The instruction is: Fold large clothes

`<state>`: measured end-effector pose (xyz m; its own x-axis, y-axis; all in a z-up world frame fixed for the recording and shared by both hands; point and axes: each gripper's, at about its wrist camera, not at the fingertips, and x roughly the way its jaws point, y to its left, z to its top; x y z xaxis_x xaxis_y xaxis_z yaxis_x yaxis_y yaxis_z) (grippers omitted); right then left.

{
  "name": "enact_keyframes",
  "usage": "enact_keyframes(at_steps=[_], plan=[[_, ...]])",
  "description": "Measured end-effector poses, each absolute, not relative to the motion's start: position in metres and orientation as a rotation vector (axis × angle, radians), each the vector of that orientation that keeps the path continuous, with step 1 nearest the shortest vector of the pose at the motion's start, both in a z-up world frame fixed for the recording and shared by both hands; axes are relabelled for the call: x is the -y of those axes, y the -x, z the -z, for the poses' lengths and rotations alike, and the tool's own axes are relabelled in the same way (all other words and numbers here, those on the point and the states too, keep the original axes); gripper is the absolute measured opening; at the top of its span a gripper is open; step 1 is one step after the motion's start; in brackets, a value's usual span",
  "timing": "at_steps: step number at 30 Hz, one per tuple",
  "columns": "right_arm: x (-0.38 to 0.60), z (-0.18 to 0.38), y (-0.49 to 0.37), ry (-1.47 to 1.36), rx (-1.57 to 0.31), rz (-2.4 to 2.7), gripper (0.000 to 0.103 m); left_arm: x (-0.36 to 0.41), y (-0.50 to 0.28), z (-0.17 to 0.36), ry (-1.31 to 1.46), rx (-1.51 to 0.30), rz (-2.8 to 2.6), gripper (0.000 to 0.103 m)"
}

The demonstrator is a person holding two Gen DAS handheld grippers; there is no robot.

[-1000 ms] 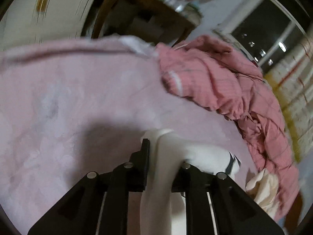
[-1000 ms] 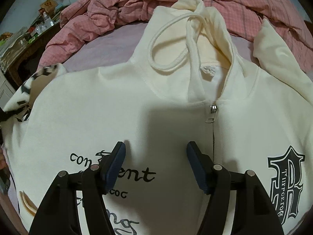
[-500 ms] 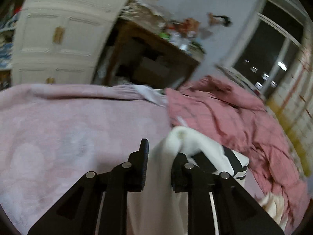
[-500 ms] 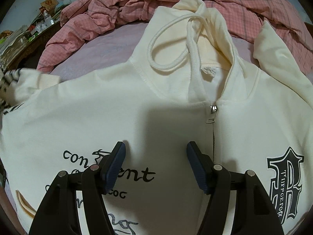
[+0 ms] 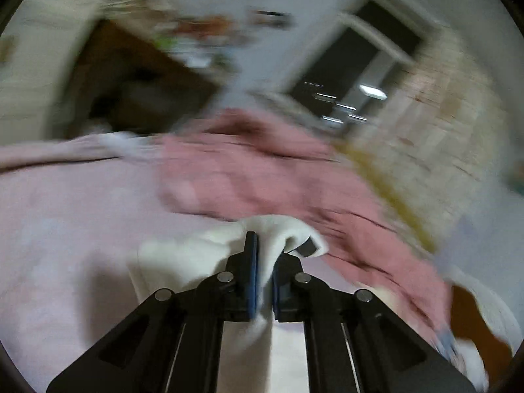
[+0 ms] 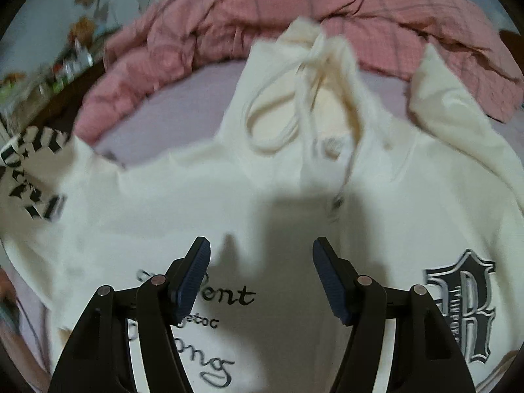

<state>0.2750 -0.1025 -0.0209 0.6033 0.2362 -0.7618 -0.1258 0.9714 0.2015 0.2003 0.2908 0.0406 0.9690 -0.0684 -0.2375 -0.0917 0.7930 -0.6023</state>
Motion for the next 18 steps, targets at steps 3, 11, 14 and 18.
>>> enact_keyframes(at_steps=[3, 11, 14, 18], plan=[[0.122, -0.003, -0.265, -0.172, -0.834, -0.194, 0.067, -0.225, -0.213, -0.054, 0.528, -0.396, 0.185, 0.007], [0.152, -0.022, -0.261, -0.211, -0.787, -0.119, 0.068, -0.097, -0.268, 0.013, 0.138, -0.935, 0.503, 0.009], [0.148, -0.014, -0.264, -0.223, -0.817, -0.147, 0.067, -0.12, -0.264, 0.003, 0.279, -0.913, 0.589, 0.011], [0.137, -0.007, -0.264, -0.199, -0.84, -0.18, 0.067, -0.135, -0.245, -0.019, 0.314, -0.872, 0.717, 0.014]])
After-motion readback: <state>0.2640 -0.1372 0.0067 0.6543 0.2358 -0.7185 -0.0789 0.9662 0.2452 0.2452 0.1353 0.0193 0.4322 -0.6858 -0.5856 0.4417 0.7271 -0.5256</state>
